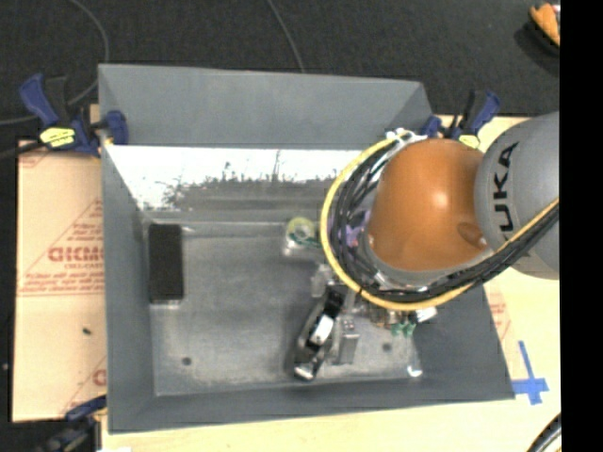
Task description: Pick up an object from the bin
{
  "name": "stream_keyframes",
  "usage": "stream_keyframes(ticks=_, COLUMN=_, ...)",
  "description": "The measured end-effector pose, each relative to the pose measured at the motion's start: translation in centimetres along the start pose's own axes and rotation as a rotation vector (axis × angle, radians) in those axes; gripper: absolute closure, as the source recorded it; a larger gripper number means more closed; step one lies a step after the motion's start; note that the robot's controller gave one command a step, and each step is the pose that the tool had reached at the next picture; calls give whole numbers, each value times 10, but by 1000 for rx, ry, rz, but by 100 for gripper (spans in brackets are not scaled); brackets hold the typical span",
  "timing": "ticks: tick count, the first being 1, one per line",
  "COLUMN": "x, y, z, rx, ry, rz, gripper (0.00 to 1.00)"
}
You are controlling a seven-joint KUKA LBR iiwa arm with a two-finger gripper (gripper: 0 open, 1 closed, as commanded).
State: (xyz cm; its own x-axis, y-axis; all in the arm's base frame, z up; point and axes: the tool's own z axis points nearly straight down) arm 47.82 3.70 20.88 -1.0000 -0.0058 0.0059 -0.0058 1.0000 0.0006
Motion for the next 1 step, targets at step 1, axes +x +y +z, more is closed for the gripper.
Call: stream_keyframes(ticks=1, x=-2, y=0, z=-4, rx=0, ry=-8, rz=2, gripper=0)
